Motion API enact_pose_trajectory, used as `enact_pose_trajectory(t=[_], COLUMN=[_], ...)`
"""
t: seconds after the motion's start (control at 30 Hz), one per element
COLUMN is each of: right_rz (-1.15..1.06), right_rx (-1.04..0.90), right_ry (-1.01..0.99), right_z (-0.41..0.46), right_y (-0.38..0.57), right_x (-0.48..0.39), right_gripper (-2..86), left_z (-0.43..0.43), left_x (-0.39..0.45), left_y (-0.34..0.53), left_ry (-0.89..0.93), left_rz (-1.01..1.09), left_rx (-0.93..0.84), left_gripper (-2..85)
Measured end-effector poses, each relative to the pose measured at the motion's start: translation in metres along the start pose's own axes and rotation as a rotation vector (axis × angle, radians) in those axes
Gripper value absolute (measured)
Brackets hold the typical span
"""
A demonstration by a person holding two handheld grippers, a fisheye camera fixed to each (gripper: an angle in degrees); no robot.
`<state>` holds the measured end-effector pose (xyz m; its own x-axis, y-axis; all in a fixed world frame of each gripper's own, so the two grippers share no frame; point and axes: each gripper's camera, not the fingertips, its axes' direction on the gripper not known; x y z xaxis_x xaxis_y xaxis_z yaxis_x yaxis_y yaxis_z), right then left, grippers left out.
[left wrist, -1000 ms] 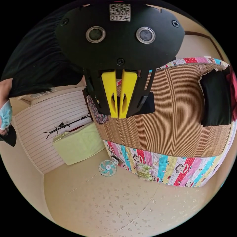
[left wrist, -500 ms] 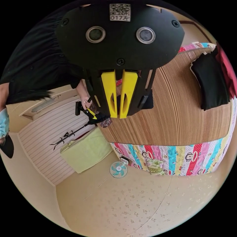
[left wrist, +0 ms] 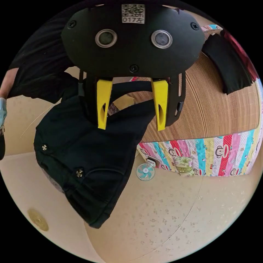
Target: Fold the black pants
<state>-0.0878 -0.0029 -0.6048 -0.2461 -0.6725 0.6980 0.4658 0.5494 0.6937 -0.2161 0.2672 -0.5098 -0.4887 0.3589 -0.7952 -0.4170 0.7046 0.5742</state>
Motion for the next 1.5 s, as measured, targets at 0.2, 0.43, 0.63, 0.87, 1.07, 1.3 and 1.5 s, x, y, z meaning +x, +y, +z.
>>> enact_pose_trajectory(t=[0.2,0.43,0.63,0.87,1.07,1.3,1.5], right_rz=[-0.082,-0.108,0.191,0.603,1.048,1.427,1.598], right_rx=[0.0,0.046,-0.271,-0.542,-0.685,-1.016,-1.14], right_ry=[-0.087,0.429,1.332,1.346,0.968,0.791,0.633], right_z=[0.017,-0.022,0.002,0.01,-0.016,-0.009,0.018], right_y=[-0.05,-0.114,-0.153,0.001,0.276,0.531,0.653], right_x=[-0.036,-0.087,0.117,0.358,0.398,0.356,0.292], right_gripper=[1.6,2.4,4.6,2.3,2.3,7.3,8.3], left_z=[-0.06,-0.172,-0.133,-0.008,0.05,0.09,0.113], left_x=[0.03,0.125,0.089,-0.125,-0.307,-0.402,-0.442], left_y=[0.02,-0.031,-0.211,-0.301,-0.132,0.028,0.115], left_ry=[0.227,0.286,0.004,-0.36,-0.449,-0.468,-0.515], left_rz=[0.194,0.457,0.345,-0.101,-0.353,-0.536,-0.654], left_rx=[0.259,0.55,0.441,0.007,-0.374,-0.711,-0.87], left_gripper=[18.5,6.2,9.2,12.0,11.5,12.1,9.8])
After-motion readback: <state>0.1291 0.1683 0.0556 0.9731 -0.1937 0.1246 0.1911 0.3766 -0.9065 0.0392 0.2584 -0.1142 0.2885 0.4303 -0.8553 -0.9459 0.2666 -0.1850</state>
